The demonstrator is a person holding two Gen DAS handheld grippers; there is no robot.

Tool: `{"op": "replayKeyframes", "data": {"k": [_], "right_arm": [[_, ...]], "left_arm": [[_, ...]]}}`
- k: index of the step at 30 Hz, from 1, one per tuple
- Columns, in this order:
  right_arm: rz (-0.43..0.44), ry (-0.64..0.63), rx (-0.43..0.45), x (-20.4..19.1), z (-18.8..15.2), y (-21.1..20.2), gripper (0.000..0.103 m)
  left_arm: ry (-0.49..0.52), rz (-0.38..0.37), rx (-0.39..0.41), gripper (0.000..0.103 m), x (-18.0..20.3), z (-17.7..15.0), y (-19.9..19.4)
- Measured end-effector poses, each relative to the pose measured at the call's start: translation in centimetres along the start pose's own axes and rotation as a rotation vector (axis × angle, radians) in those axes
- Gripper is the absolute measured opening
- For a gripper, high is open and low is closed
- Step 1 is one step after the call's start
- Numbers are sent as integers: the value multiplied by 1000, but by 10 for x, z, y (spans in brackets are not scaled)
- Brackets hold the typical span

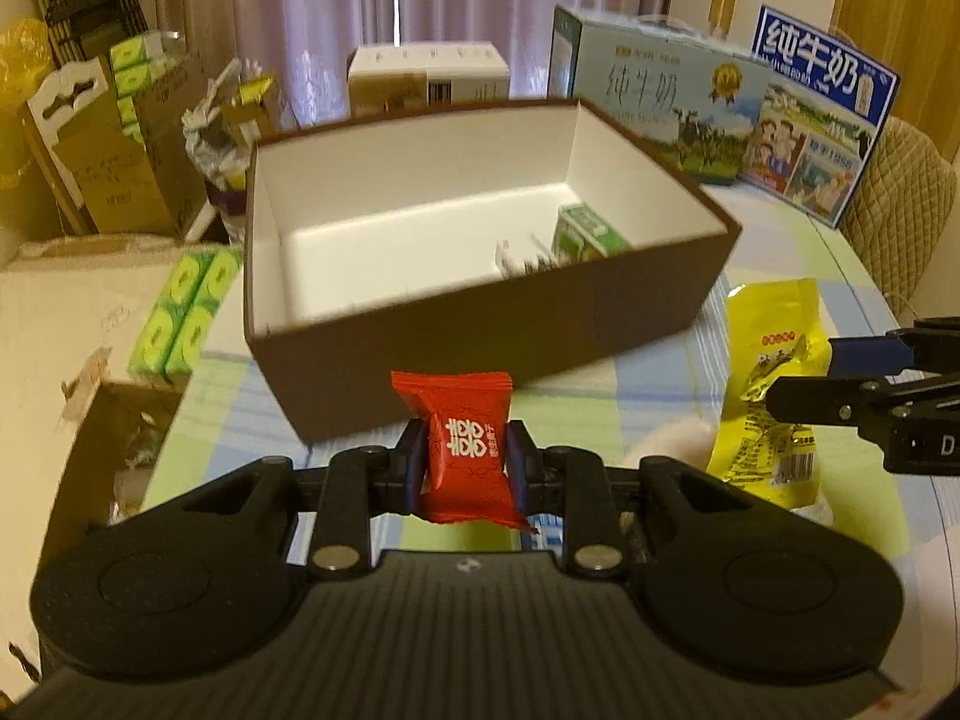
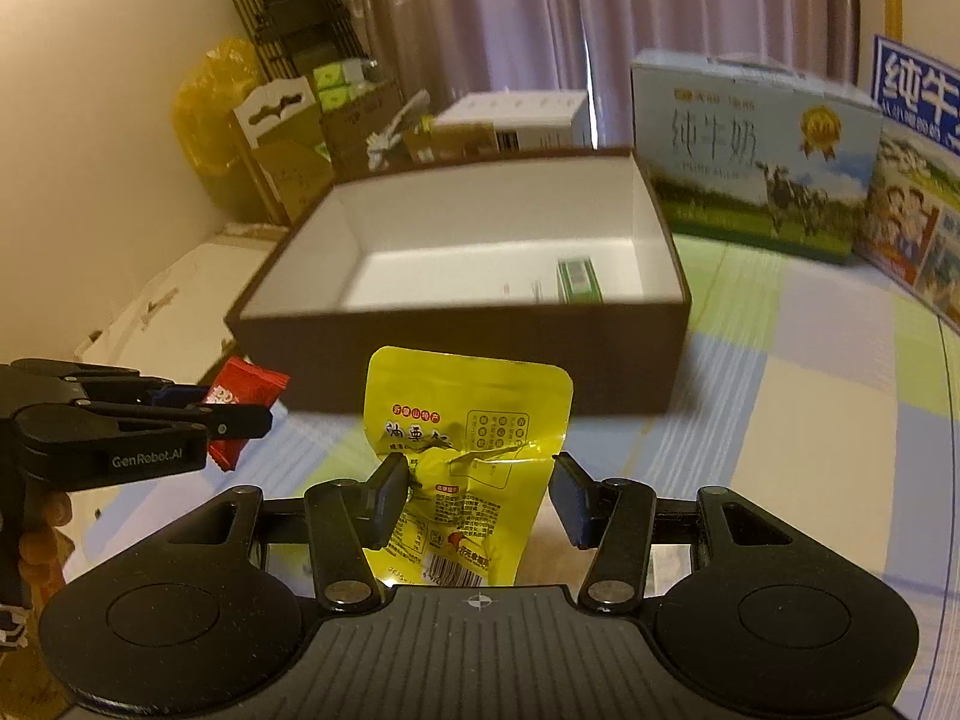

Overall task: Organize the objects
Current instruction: 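Carry the red packet and yellow pouch up over the brown box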

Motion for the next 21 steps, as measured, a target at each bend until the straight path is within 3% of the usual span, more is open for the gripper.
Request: {"op": "replayKeyframes", "data": {"k": [12,21], "right_arm": [[23,-27,104,10,77,16,48],[32,-47,132,14,117,38,48]], "left_arm": [[14,15,107,23,3,66,2],[6,31,137,23,-2,104,20]]}}
Point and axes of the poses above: each gripper's, at about its wrist camera, not at the fingertips, and y roughly the way its jaws point, x to its right, z to its top, the point moved 9 cm from there along y, roughly the way its jaws point, and after that the axes turned 14 degrees about -y, right-handed, at the moved point
